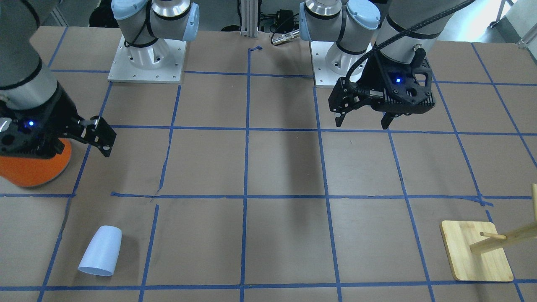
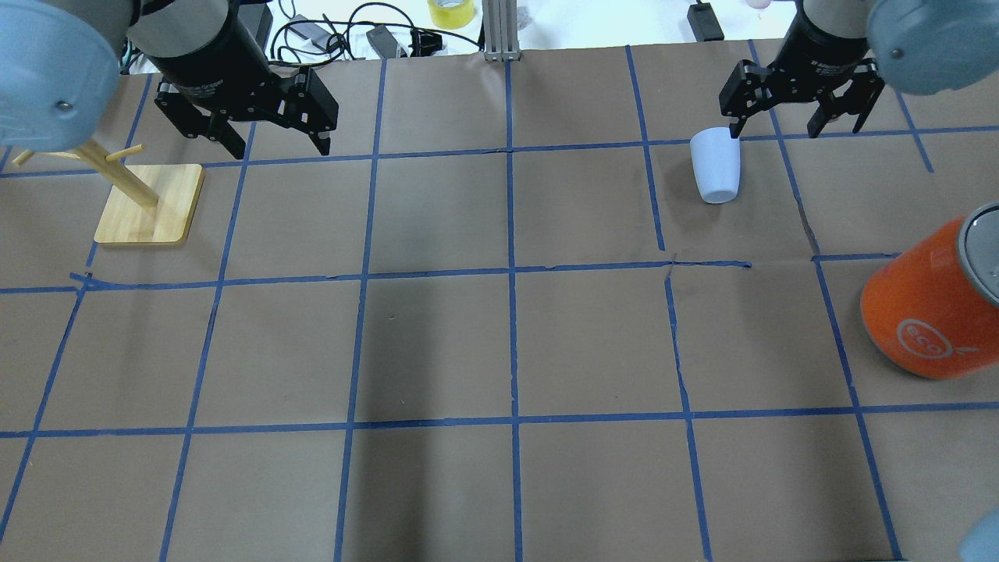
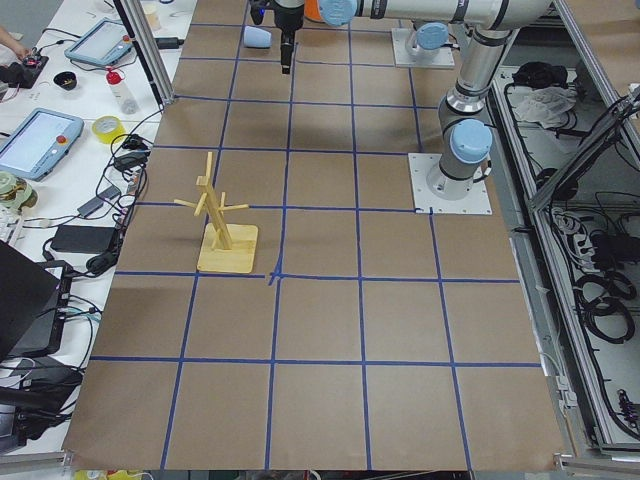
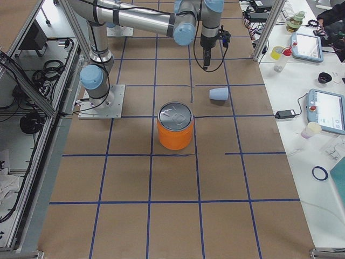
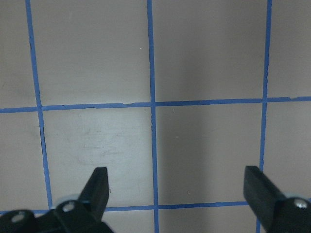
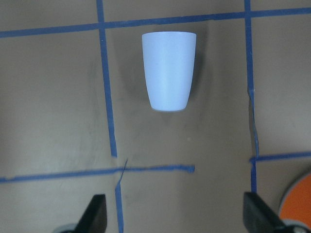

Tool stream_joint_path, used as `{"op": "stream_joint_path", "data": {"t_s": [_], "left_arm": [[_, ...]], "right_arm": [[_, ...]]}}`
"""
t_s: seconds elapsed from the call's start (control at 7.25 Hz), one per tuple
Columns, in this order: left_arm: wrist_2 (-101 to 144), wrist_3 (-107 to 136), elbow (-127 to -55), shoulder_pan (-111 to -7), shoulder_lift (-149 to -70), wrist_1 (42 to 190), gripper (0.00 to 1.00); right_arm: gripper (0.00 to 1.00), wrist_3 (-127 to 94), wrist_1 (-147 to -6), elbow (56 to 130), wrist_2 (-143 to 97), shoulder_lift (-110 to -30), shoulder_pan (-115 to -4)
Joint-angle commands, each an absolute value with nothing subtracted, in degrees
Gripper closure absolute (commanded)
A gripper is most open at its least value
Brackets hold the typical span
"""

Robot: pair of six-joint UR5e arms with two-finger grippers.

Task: Flip cup
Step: 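Move the right gripper over the upside-down light-blue cup and grasp it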

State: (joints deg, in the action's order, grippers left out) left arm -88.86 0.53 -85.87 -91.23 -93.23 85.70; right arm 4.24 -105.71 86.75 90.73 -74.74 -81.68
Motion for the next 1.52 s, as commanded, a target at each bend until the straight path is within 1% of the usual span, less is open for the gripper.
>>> {"op": "stream_joint_path", "data": {"t_s": [0.0,0.55,1.38], "left_arm": [[-88.86,0.53,-85.87,-91.23,-93.16,85.78,0.0],[-88.86,0.53,-85.87,-91.23,-93.16,85.78,0.0],[-88.86,0.53,-85.87,-91.23,-93.16,85.78,0.0]], "right_arm": [[0.0,3.96,-116.86,86.84,91.75,-66.57,-81.39],[0.0,3.87,-128.82,89.29,91.32,-57.23,-81.47],[0.0,3.87,-132.01,88.59,91.05,-53.0,-81.39]]}}
